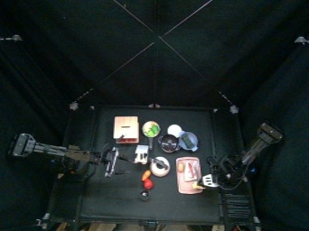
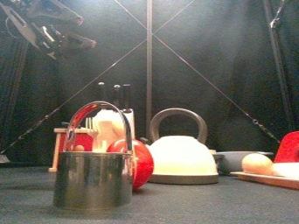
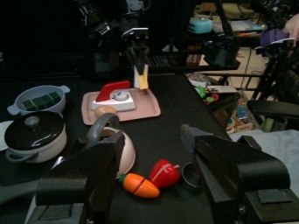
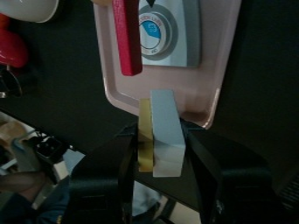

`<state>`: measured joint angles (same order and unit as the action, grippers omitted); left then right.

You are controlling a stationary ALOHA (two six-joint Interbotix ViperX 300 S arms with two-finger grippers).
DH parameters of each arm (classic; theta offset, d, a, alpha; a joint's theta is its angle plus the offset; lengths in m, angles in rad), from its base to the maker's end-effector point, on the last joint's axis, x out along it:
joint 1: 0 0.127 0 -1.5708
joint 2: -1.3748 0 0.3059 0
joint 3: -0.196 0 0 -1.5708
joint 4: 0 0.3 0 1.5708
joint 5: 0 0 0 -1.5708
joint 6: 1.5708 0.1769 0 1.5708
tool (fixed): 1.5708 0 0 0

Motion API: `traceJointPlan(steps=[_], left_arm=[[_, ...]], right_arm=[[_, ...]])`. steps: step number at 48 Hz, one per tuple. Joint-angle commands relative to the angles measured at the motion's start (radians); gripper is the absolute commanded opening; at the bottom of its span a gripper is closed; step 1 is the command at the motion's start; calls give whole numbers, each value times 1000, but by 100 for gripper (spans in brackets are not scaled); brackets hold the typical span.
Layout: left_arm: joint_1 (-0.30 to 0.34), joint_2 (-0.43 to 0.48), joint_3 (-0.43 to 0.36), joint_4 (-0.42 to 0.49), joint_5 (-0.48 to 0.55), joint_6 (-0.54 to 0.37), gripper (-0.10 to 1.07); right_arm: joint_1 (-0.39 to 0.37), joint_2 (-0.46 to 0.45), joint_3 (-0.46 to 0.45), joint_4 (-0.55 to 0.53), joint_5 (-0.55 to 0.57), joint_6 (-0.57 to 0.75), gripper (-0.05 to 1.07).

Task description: Place egg sushi on plate

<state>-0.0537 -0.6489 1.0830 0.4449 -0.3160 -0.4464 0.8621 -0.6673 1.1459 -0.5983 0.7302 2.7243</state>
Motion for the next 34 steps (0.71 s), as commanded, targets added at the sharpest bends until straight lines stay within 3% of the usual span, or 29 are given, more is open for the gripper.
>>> traceJointPlan(steps=[1,13,34], left_arm=[[2,-2,-9,-6,-9,0,90],[9,0,-6,-14,-8,0,90],[11,-2,-3,-17,-8,0,90]], right_arm=[[3,17,26,-121,-75,86,56],[-57,72,54,-272,-164,175,56],[-155,169,28,-316,-259,176,57]])
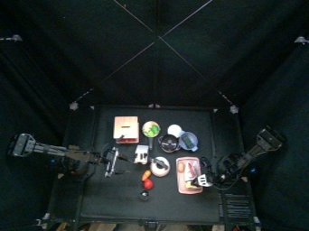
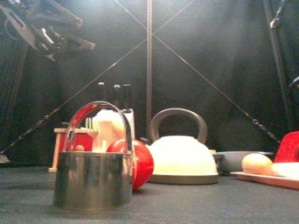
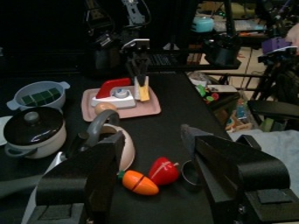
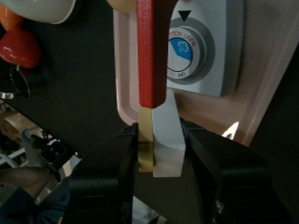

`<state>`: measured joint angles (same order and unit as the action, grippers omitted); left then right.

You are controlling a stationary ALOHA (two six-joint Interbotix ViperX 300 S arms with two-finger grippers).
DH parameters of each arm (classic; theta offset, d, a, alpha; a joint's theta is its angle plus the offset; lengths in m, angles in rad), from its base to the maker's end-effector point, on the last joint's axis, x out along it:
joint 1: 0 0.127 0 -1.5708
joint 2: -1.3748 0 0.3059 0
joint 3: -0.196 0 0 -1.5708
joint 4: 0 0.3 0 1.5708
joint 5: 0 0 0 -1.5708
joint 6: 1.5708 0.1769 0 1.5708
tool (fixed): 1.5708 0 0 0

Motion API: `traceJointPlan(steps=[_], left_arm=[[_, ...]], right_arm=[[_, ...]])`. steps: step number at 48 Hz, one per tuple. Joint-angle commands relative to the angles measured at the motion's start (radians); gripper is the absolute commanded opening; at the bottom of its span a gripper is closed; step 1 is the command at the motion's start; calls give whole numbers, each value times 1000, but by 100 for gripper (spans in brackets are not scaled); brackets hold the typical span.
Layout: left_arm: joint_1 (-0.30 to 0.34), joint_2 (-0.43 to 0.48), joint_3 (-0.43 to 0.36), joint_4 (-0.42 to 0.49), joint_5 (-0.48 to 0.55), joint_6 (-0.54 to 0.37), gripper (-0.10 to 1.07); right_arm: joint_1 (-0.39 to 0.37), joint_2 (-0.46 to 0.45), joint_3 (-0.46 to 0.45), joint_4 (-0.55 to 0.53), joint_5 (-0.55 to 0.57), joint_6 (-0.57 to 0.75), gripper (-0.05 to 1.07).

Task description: Place egg sushi on plate

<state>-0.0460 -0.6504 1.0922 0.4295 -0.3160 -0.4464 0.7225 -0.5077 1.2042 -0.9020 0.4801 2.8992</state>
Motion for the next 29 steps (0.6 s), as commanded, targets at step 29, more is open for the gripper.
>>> traceJointPlan(steps=[29], left_arm=[[5,2,-12,-2,-5,2,90]], right_arm=[[-35,66,-41,69,-48,-8,84]])
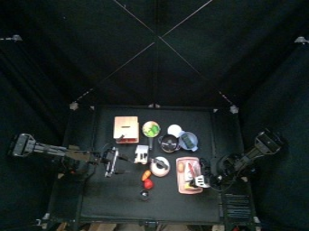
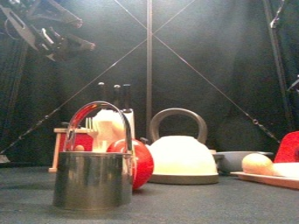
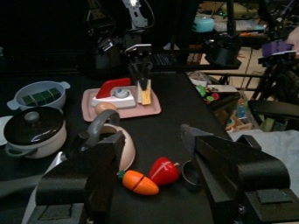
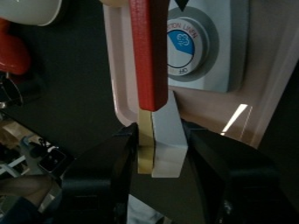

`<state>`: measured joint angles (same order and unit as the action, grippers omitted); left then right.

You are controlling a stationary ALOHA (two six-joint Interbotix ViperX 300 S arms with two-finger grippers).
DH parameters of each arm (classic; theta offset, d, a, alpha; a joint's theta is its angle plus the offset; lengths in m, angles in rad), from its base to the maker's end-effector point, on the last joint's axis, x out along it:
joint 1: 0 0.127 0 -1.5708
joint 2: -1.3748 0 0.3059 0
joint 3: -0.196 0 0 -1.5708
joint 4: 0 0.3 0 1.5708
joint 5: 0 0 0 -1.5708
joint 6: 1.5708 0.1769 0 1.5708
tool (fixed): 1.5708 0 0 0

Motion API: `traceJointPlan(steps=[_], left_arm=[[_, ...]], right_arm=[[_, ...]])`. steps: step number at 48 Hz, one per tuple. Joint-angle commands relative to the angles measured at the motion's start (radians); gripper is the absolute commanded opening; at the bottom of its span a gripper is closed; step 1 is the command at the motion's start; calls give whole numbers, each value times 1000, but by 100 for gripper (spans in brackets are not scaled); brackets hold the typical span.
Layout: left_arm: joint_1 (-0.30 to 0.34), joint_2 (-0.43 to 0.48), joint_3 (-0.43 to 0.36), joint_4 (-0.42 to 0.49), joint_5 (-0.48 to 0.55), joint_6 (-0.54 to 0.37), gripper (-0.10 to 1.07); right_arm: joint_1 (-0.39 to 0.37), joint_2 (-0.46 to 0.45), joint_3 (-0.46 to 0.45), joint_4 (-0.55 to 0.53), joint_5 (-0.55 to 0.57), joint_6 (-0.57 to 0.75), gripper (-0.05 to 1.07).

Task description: Place egg sushi on plate

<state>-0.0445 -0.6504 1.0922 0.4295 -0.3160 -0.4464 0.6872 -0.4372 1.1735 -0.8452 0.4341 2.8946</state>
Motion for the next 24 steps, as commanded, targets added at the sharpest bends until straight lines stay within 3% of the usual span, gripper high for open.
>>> traceJointPlan(steps=[1,9,24], left_arm=[[3,0,-12,-2,-5,0,90],[3,2,-12,-2,-3,2,90],[5,0,-11,-2,-3,2,90]], right_arm=[[2,-3,-11,14,-2,-3,85],[3,8,-9,41,-2,-11,93],[6,18,-8,63,2,-17,93]])
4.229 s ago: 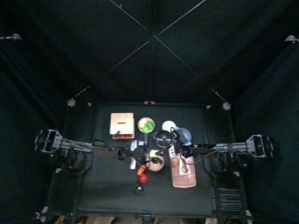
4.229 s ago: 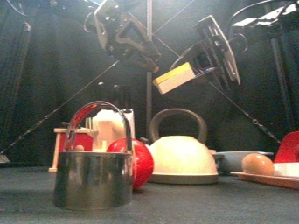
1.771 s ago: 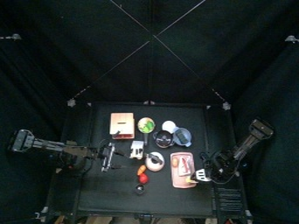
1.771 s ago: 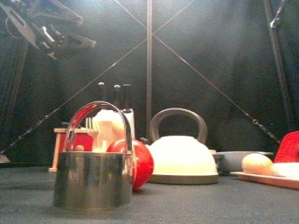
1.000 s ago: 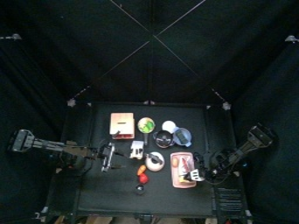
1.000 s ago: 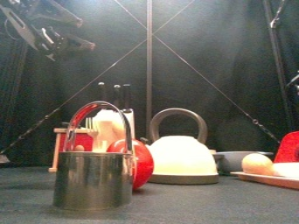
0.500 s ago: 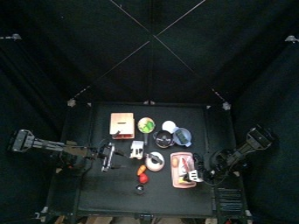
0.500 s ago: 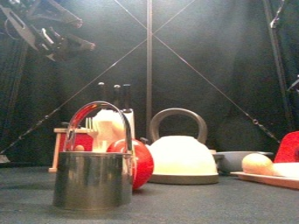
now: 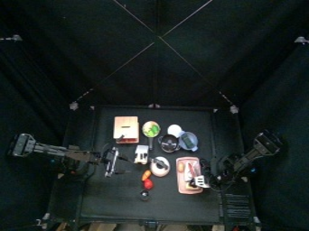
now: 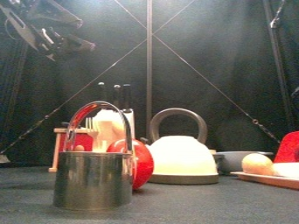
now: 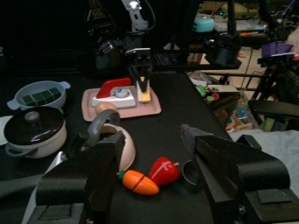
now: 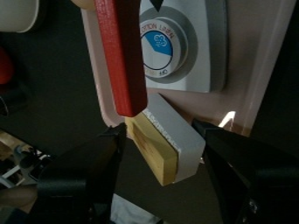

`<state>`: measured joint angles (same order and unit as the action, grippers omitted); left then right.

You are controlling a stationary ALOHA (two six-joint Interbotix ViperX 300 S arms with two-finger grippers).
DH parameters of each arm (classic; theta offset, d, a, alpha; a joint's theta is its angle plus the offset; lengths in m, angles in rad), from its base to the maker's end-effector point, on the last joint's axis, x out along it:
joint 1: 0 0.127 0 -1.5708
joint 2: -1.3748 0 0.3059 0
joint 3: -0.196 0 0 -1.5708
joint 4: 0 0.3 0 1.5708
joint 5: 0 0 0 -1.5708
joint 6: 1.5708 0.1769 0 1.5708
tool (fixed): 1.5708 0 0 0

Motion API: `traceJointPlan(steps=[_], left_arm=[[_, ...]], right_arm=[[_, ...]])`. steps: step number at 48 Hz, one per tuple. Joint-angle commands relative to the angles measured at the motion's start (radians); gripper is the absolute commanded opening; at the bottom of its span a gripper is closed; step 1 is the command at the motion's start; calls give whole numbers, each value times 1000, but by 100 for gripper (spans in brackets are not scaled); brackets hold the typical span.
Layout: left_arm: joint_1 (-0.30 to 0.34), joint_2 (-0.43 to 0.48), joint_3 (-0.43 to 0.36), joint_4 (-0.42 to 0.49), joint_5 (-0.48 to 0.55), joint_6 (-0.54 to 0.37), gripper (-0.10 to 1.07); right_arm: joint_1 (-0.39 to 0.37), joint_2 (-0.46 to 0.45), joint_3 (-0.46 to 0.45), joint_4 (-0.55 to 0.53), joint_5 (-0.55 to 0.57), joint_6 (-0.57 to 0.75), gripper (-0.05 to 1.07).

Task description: Place egg sushi on plate

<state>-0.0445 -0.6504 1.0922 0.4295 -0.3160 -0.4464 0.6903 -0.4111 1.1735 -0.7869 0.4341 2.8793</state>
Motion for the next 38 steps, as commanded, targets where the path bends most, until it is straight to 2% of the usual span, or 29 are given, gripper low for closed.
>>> traceJointPlan(steps=[1,27,38], left_arm=[[5,0,-11,-2,-3,2,90],[9,0,-11,0,-3,2,90],[9,2,-9,0,-3,3,90]], right_arm=[[3,-9,-8,9,3,-2,93],[-38,32,-38,26,6,-5,93],[-37,28,-38,71,17,-26,93]])
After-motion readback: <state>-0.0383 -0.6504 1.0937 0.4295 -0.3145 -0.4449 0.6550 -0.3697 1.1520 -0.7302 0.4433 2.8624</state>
